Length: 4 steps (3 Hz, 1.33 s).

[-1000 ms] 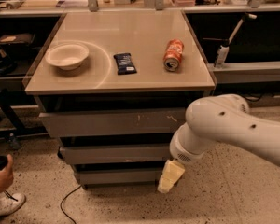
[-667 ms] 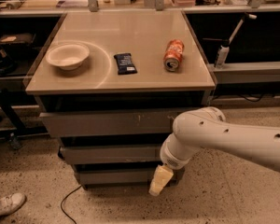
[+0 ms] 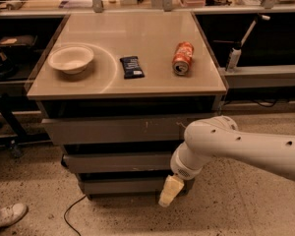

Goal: Open bottom drawer

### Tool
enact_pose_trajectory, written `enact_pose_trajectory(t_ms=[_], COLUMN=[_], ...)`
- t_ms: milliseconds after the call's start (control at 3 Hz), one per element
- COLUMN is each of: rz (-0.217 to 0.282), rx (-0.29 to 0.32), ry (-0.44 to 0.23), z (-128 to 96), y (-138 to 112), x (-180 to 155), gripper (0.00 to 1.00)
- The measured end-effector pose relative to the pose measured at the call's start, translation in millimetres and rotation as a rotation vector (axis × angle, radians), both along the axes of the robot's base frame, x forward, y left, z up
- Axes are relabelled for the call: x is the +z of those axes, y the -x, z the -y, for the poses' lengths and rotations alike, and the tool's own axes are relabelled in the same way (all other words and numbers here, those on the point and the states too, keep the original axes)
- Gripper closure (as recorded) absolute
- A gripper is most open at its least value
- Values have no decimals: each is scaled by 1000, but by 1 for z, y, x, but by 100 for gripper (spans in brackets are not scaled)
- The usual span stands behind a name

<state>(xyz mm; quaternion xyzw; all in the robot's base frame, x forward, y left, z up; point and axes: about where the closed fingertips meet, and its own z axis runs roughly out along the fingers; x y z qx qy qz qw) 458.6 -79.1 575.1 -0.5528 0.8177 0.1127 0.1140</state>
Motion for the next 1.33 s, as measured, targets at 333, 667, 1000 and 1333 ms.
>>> enact_pose_trajectory(t_ms=[333,667,1000,1333], rz=[6,66,70,60], rx=[4,-10,-28,-24], ry=[32,29,-4,-9], z=[11,32,50,47], y=[-3,-20,-28,-26], x=[-52,-108,-167,-180], gripper=[0,0,0,0])
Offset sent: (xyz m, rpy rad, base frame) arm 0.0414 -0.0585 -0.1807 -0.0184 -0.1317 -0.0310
